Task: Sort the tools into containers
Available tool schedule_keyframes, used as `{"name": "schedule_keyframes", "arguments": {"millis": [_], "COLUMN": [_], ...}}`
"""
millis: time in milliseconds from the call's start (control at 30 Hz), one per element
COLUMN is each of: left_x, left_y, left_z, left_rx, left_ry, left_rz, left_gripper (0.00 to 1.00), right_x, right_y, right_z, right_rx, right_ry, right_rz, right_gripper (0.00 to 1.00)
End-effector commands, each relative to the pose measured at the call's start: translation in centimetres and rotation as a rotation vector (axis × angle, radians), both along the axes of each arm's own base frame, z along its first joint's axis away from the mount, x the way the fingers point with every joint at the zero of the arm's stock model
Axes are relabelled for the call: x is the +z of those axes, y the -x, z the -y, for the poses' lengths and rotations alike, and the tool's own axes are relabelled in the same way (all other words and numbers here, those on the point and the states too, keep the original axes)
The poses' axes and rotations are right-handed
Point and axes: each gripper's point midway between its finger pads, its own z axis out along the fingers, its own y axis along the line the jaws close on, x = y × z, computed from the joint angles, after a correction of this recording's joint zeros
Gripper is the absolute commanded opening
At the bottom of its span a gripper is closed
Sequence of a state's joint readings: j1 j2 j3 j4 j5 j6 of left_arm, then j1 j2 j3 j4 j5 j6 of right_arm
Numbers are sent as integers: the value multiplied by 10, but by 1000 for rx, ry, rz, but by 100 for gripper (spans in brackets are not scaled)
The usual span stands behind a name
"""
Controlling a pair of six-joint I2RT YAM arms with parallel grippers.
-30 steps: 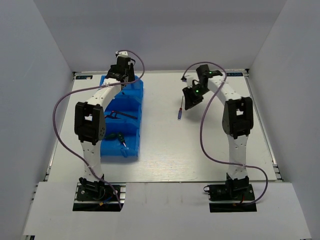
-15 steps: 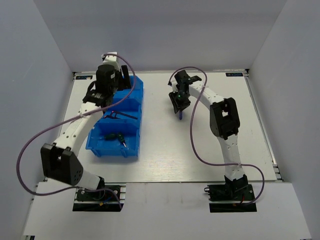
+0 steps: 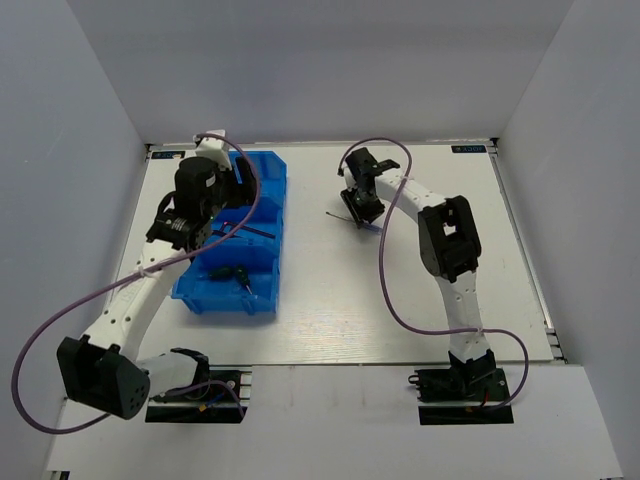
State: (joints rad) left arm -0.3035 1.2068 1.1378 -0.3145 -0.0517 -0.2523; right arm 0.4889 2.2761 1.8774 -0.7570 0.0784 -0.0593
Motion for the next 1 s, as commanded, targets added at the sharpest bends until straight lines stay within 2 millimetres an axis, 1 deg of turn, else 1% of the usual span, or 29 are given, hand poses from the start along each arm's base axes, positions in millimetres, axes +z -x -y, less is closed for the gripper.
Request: {"name": "schedule_keyframes", "arguments": {"millis": [0, 100, 133, 167, 200, 233, 267, 300, 333, 367, 400, 433, 467, 500, 533, 567, 600, 667, 700, 733, 767, 833, 867, 900, 933, 967], "left_x": [14, 19, 22, 24, 27, 23, 28, 31, 34, 34, 40, 36, 39, 40, 39, 42, 39, 44, 38, 44, 43, 43, 46, 50, 50, 56], "left_y": [20, 30, 32, 35, 38, 39, 42, 47, 49, 53, 57, 60, 64, 69, 74, 77, 80, 88, 89, 90, 93, 93, 95, 96, 96, 98], "left_z": [0, -3, -4, -5, -4, -4, -5, -4, -2, -3, -2, -1, 1, 2, 5, 6, 7, 8, 10, 10, 11, 11, 10, 10, 10, 7], "left_rx": [-28, -28, -28, -28, -38, -38, -35, -47, -60, -60, -75, -84, -97, -109, -134, -145, -154, -174, -187, -188, -198, -198, -198, -199, -199, -187], "left_ry": [14, 17, 20, 20, 26, 21, 34, 39, 45, 44, 53, 53, 69, 74, 82, 87, 89, 101, 101, 106, 109, 110, 111, 113, 113, 113], "left_rz": [21, 32, 40, 40, 48, 34, 46, 49, 57, 52, 67, 56, 62, 70, 67, 78, 74, 99, 84, 108, 109, 109, 118, 127, 127, 138], "left_gripper": [78, 78, 78, 78, 78, 78, 78, 78, 78, 78, 78, 78, 78, 79, 79, 79, 79, 79, 79, 79, 79, 79, 79, 79, 79, 79], "right_x": [4, -3, -8, -10, -13, -14, -20, -26, -26, -31, -34, -35, -32, -19, -10, 2, 31, 63, 84, 104, 124, 141, 155, 155, 163, 169], "right_y": [-8, -9, -6, -1, 5, 8, 14, 18, 20, 25, 28, 29, 29, 23, 24, 25, 8, 8, -1, -12, -15, -29, -39, -47, -51, -54], "right_z": [2, 3, 4, 3, 1, 1, 2, 5, 6, 9, 11, 11, 9, -2, -9, -22, -36, -66, -80, -93, -112, -134, -145, -156, -165, -171], "right_rx": [59, 105, 151, 176, 225, 239, 257, 271, 279, 288, 288, 294, 290, 296, 293, 316, 333, 406, 437, 476, 530, 574, 594, 604, 618, 627], "right_ry": [48, 42, 54, 40, 34, 30, 40, 51, 55, 65, 68, 69, 59, 4, -52, -118, -181, -331, -369, -410, -493, -549, -576, -601, -625, -648], "right_rz": [62, 46, 30, 9, -14, -23, -40, -50, -48, -62, -72, -76, -76, -55, -69, -64, 3, 28, 85, 154, 200, 291, 359, 395, 433, 461], "right_gripper": [45, 45, 45, 43, 37, 32, 26, 14, 6, 0, 0, 0, 0, 0, 0, 0, 0, 0, 0, 0, 0, 0, 0, 0, 0, 0]}}
